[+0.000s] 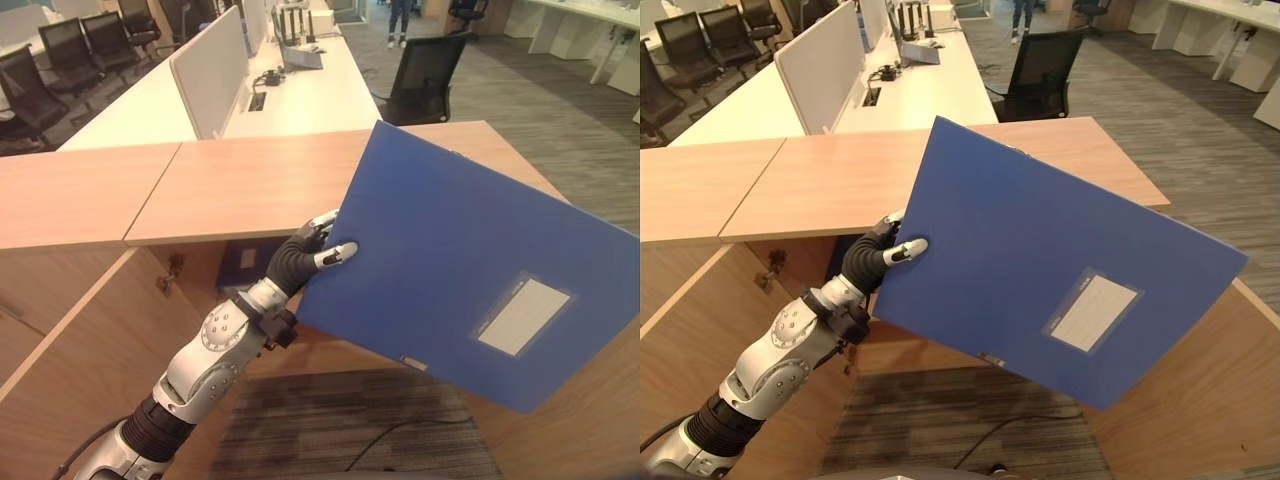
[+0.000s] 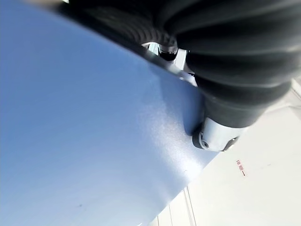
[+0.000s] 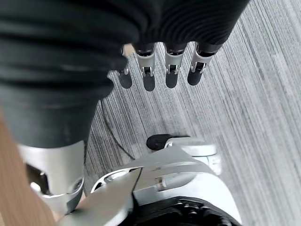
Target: Put the empty folder in the office cabinet
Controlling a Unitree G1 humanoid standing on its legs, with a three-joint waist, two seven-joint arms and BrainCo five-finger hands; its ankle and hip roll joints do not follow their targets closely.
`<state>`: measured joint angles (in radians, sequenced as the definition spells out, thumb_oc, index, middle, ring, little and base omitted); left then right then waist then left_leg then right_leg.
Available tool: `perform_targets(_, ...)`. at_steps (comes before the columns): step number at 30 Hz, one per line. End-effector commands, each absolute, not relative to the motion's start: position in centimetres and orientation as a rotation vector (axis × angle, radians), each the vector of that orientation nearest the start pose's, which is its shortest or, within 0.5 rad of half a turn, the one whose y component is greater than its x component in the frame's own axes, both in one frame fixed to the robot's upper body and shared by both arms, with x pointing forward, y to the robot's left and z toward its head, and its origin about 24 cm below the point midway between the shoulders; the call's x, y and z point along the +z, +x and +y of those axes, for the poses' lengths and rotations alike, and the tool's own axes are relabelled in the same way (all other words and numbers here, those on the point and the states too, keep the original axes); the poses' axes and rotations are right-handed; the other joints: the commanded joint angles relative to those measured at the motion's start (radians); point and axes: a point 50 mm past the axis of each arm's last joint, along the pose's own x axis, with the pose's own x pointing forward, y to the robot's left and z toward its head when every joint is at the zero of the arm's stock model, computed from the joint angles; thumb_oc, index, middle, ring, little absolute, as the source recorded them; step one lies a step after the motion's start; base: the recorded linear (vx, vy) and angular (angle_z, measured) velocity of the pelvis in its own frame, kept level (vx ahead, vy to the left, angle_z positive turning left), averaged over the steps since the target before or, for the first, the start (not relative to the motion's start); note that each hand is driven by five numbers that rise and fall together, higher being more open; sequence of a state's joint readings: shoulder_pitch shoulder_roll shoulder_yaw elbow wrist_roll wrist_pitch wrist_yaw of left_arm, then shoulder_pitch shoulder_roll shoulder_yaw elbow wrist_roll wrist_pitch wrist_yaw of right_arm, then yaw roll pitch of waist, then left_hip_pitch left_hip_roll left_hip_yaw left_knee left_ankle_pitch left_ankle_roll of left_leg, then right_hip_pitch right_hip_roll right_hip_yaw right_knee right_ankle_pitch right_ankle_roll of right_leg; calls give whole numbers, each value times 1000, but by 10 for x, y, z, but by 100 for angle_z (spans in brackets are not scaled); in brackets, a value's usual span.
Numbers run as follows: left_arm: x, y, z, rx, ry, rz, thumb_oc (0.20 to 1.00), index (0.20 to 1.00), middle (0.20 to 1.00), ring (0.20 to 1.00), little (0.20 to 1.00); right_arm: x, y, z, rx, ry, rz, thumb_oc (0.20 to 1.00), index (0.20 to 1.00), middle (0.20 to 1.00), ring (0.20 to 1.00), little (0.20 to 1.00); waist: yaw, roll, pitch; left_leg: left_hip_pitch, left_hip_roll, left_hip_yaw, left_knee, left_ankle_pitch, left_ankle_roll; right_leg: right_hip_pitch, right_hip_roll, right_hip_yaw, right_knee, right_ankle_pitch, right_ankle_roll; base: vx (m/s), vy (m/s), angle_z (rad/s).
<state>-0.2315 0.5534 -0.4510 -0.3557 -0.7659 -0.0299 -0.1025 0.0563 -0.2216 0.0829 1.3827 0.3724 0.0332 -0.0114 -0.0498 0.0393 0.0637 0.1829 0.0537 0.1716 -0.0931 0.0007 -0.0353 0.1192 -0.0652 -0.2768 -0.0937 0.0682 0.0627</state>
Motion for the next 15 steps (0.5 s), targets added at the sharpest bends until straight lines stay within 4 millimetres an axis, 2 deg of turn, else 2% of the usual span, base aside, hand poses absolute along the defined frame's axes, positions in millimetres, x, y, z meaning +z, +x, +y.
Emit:
perform_targets(1, 162, 242, 105, -792, -229, -329, 200, 200, 200, 200, 200, -177, 29, -212, -282, 87, 1472, 1000, 1000, 1000, 1000, 1000, 5, -64, -4, -19, -13, 0, 6, -67, -8, 35, -43, 9, 6, -45, 82, 0, 0, 0)
perform_targets(5, 145, 242, 118, -771, -95, -244, 200, 200, 200, 200, 200, -177, 29, -210, -259, 82, 1476, 1000, 1000, 1000, 1000, 1000, 8, -63, -6, -16, -12, 2, 6, -68, -8, 36, -42, 8, 6, -46, 82, 0, 0, 0)
perform_targets(6, 135, 243, 125, -746, -58, -200, 200, 200, 200, 200, 200, -178, 30, -205, -221, 84, 1481, 1000, 1000, 1000, 1000, 1000, 12, -62, -5, -16, -12, 2, 6, -66, -9, 36, -42, 8, 6, -46, 81, 0, 0, 0)
perform_targets(7, 116, 242, 139, -702, 12, -114, 200, 200, 200, 200, 200, -178, 39, -200, -186, 102, 1457, 1000, 1000, 1000, 1000, 1000, 18, -62, -4, -17, -10, 0, 6, -64, -9, 36, -42, 7, 6, -45, 79, 0, 0, 0)
perform_targets(8, 116, 242, 139, -702, 12, -114, 200, 200, 200, 200, 200, -178, 39, -200, -186, 102, 1457, 1000, 1000, 1000, 1000, 1000, 18, -62, -4, -17, -10, 0, 6, -64, -9, 36, -42, 7, 6, -46, 79, 0, 0, 0)
perform_targets(9, 107, 241, 147, -675, 71, -75, 200, 200, 200, 200, 200, -178, 46, -197, -175, 112, 1435, 1000, 1000, 1000, 1000, 1000, 21, -62, -4, -19, -9, -1, 6, -63, -10, 34, -42, 7, 6, -46, 79, 0, 0, 0)
perform_targets(10, 90, 237, 164, -631, 181, 4, 200, 200, 200, 200, 200, -176, 54, -202, -198, 102, 1408, 1000, 1000, 1000, 1000, 1000, 27, -62, -5, -20, -8, -2, 6, -62, -10, 34, -41, 8, 6, -47, 78, 0, 0, 0)
perform_targets(11, 90, 237, 165, -631, 181, 5, 200, 200, 200, 200, 200, -176, 54, -202, -198, 102, 1408, 1000, 1000, 1000, 1000, 1000, 27, -62, -5, -20, -8, -2, 6, -62, -10, 34, -41, 7, 6, -47, 78, 0, 0, 0)
perform_targets(12, 78, 232, 181, -580, 243, 57, 200, 200, 200, 200, 200, -173, 65, -213, -209, 99, 1378, 1000, 1000, 1000, 1000, 1000, 40, -66, -5, -21, -9, -5, 6, -61, -11, 34, -41, 7, 6, -48, 77, 0, 0, 0)
perform_targets(14, 71, 228, 188, -552, 261, 82, 200, 200, 200, 200, 200, -171, 71, -217, -215, 92, 1357, 1000, 1000, 1000, 1000, 1000, 41, -67, -5, -22, -8, -6, 6, -61, -11, 34, -41, 6, 6, -49, 77, 0, 0, 0)
perform_targets(15, 62, 223, 201, -488, 301, 114, 200, 200, 200, 200, 200, -166, 87, -224, -234, 96, 1287, 1000, 1000, 1000, 1000, 1000, 49, -72, -4, -24, -8, -7, 6, -58, -11, 33, -41, 5, 6, -48, 77, 0, 0, 0)
